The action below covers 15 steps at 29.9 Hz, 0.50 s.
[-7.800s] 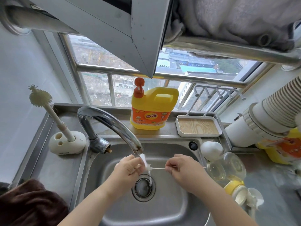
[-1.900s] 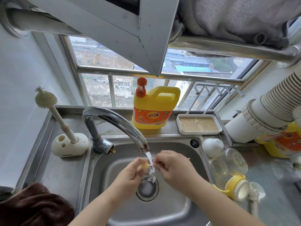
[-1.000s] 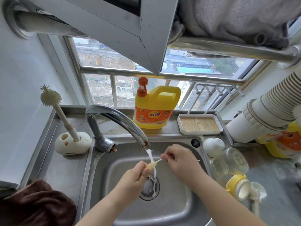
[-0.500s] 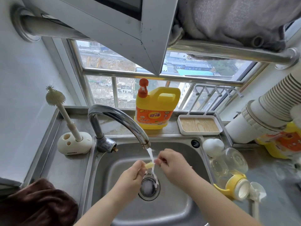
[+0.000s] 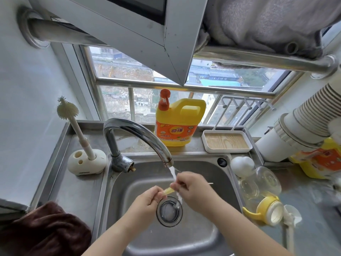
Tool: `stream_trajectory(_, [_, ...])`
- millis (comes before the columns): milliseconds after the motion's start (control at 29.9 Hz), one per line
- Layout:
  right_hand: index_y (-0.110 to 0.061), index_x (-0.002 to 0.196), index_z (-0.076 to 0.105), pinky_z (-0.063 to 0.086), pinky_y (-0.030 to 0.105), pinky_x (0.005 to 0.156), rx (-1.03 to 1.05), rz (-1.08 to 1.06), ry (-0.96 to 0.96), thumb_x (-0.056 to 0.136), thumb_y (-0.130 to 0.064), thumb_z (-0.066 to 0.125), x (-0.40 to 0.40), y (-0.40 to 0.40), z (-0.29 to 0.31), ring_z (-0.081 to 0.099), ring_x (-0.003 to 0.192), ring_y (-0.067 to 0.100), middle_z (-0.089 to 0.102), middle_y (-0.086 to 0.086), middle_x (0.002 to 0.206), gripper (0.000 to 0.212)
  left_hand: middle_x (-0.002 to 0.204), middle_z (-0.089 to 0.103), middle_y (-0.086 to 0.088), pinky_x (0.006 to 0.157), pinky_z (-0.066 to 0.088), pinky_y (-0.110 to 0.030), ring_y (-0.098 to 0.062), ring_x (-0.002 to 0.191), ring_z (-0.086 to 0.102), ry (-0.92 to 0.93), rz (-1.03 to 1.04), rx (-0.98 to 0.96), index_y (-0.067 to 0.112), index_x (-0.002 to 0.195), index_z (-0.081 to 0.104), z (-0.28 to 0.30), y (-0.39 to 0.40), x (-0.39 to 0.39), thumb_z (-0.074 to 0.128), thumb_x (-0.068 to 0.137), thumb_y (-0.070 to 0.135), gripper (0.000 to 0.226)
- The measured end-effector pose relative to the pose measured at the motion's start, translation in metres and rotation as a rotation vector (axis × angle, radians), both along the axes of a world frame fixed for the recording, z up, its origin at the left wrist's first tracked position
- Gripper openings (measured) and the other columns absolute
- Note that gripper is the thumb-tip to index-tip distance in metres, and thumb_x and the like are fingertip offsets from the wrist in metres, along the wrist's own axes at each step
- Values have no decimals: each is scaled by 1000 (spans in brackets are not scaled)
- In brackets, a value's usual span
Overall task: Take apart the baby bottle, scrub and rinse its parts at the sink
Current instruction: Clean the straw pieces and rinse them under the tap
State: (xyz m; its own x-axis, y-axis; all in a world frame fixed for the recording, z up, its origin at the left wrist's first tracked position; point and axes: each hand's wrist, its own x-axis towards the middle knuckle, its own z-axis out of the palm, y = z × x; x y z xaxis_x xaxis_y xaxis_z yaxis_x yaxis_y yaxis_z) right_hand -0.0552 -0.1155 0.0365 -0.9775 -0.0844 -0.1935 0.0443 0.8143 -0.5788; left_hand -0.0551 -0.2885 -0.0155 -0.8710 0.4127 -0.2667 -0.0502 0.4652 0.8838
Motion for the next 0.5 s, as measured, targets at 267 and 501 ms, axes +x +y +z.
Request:
stream_trajectory(267, [-20,64,49,33,21,58,-38,-117,33,91,-27,57,1,3,-4,40,58,2,45,-10,60,29,55,46,12,50,28,-17,-4,50,34,-42,45,98,17,85,64,-3,-5,-2,53,93,11,15])
stream_trajectory(501, [-8,70,55,32,21,54,-23,-159,33,92,-28,57,1,6,-1,38,55,4,43,-10,56,30,46,47,17,47,28,-12,0,44,37,-86,76,144,22,90,66,2,0,-5,55,94,17,13])
